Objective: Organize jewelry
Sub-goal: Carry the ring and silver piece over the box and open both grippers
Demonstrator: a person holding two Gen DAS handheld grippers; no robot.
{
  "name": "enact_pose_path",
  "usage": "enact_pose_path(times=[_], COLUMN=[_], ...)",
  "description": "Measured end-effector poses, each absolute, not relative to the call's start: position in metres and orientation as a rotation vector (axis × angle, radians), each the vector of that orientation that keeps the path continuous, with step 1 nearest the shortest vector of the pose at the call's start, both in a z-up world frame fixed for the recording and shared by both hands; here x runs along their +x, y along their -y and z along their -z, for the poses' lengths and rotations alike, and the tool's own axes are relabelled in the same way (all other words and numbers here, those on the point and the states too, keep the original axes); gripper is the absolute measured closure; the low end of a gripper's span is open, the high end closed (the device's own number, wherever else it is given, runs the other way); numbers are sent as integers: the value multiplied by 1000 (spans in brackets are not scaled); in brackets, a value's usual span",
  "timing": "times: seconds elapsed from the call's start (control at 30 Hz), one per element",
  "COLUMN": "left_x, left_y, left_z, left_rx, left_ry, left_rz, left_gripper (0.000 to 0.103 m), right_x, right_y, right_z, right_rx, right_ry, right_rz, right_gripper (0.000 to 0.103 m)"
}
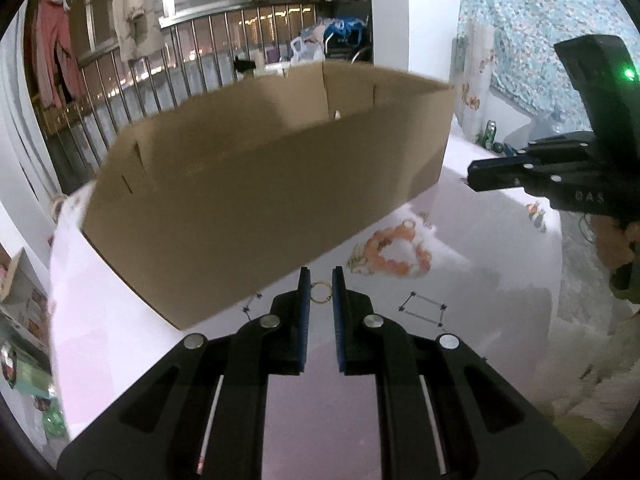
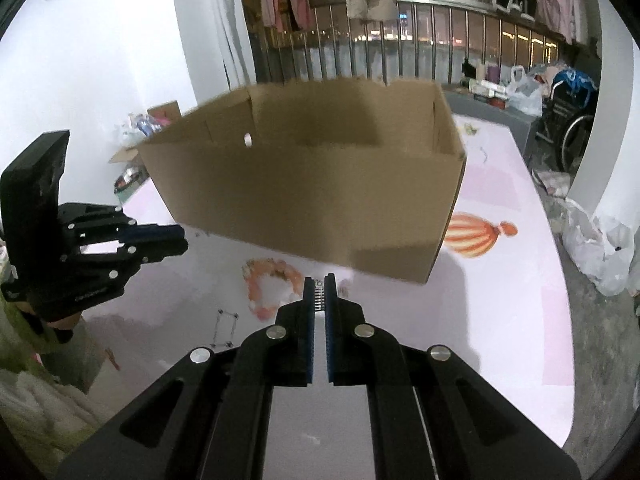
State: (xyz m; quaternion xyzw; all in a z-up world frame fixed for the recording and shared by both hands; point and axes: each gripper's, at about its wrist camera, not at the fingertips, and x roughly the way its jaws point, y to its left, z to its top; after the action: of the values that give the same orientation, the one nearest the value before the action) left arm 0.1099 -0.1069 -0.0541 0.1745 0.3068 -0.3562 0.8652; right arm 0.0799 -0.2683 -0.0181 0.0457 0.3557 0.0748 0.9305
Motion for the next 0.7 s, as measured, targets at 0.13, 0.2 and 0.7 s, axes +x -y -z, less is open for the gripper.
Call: enact_pose_path(times=[0.13, 0.2, 0.7], left_x=[102, 100, 239], left_y=[106, 106, 193], left_z=[26, 8, -38], left_rx=[368, 359, 330], left_ry=[-582, -542, -683], left_rz=[756, 774, 786], left_gripper=[93, 93, 93], right_x=[78, 81, 214], right_y=[271, 273, 308], right_z=[-7, -25, -45], right_rx=[100, 90, 101], right_ry=[-656, -609, -712], right_rz=[-172, -189, -268], right_gripper=[98, 98, 98])
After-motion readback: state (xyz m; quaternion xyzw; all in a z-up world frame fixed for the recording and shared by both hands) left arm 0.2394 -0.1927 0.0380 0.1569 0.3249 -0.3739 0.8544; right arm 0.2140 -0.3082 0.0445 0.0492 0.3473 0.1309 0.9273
